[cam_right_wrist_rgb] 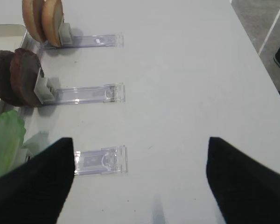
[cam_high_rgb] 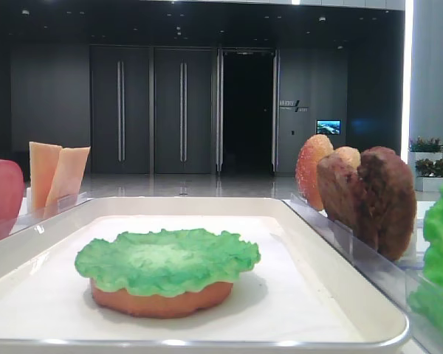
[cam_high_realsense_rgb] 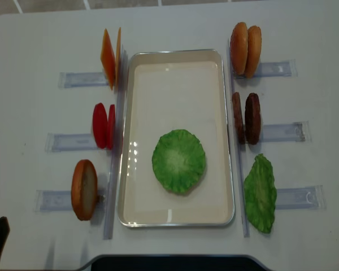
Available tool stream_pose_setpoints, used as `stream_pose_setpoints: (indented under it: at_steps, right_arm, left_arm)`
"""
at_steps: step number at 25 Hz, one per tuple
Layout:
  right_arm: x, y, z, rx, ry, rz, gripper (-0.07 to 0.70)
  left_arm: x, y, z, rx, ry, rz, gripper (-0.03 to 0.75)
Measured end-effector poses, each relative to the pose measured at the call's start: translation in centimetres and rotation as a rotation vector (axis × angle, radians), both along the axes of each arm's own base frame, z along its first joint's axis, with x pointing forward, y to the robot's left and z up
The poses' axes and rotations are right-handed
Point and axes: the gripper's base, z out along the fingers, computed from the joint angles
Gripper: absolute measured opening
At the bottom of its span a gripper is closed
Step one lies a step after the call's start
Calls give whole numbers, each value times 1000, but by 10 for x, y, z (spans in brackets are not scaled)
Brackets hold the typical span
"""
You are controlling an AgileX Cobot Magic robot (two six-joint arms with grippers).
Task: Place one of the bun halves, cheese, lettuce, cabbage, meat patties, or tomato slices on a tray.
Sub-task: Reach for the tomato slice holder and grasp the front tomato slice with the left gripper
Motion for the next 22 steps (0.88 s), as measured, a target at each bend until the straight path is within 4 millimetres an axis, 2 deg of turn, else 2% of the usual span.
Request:
stream_pose_setpoints:
  at_steps: [22]
  right_arm:
    - [0, 0, 0, 0, 0, 0, 577]
  left_arm:
    - [0, 0, 1, 0, 13, 0, 616]
